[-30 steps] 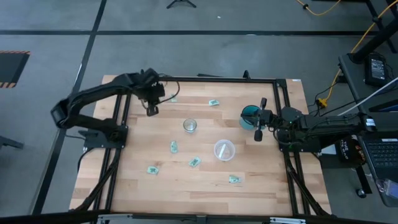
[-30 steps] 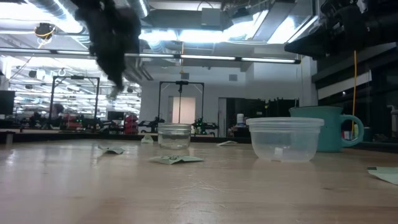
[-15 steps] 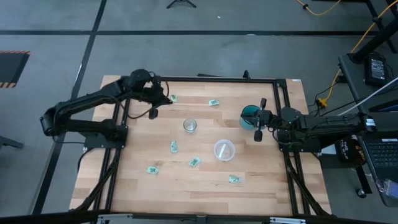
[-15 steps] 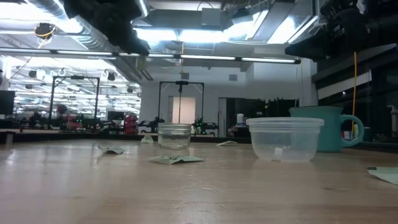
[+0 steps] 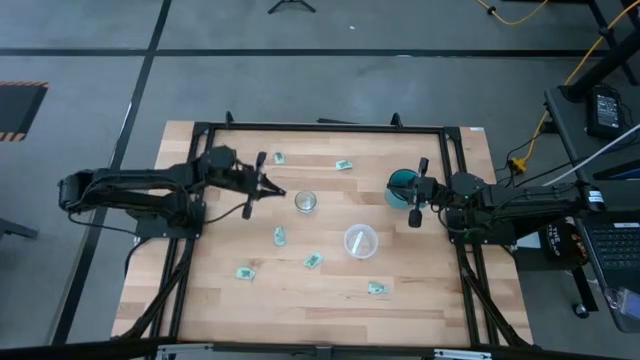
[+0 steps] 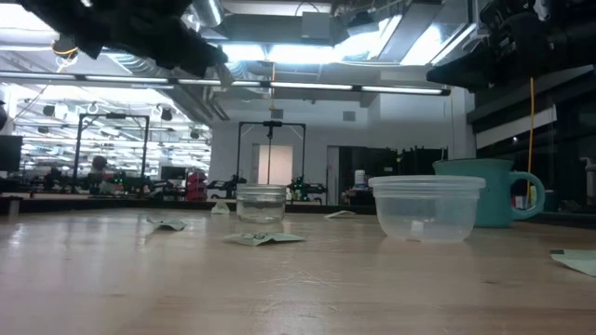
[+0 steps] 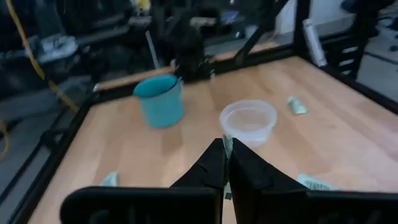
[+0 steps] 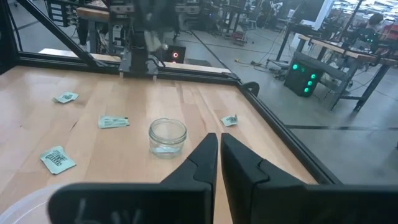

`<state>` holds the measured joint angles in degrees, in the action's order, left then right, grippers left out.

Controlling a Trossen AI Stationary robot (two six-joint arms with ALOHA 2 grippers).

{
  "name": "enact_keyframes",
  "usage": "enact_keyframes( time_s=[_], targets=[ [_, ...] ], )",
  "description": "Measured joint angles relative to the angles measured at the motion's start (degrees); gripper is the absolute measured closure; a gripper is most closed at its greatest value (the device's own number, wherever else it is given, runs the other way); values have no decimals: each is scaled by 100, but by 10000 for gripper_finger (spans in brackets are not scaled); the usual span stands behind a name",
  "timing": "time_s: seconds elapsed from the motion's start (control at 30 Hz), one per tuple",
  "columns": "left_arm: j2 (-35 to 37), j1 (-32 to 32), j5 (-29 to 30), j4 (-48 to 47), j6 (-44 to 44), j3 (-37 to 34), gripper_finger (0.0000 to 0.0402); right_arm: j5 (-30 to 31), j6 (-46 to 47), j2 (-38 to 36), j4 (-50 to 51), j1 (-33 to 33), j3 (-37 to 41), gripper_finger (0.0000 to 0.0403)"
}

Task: Pick and place Stevia / Truvia into bins
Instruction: Put the stevia packet into the transparent glass container

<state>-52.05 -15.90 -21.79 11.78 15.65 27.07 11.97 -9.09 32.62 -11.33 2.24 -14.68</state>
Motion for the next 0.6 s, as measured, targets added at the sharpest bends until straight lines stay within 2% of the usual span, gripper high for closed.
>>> enact_keyframes(
  time_s=[0.13, 0.23, 0.4, 0.6],
  targets=[
    [-171, 216, 412, 919, -257, -334, 398, 0, 1, 0, 0, 0, 0, 377],
    [-355, 305, 430, 1399, -459, -422, 398, 0, -16, 0, -29, 0, 0, 377],
    [-569, 406, 540, 1773, -466, -429, 397, -2, 25, -2, -136, -2, 0, 377],
    [-838, 467, 1181, 1840, -619, -431, 397, -4, 126, 0, 55, -2, 1, 377]
  ],
)
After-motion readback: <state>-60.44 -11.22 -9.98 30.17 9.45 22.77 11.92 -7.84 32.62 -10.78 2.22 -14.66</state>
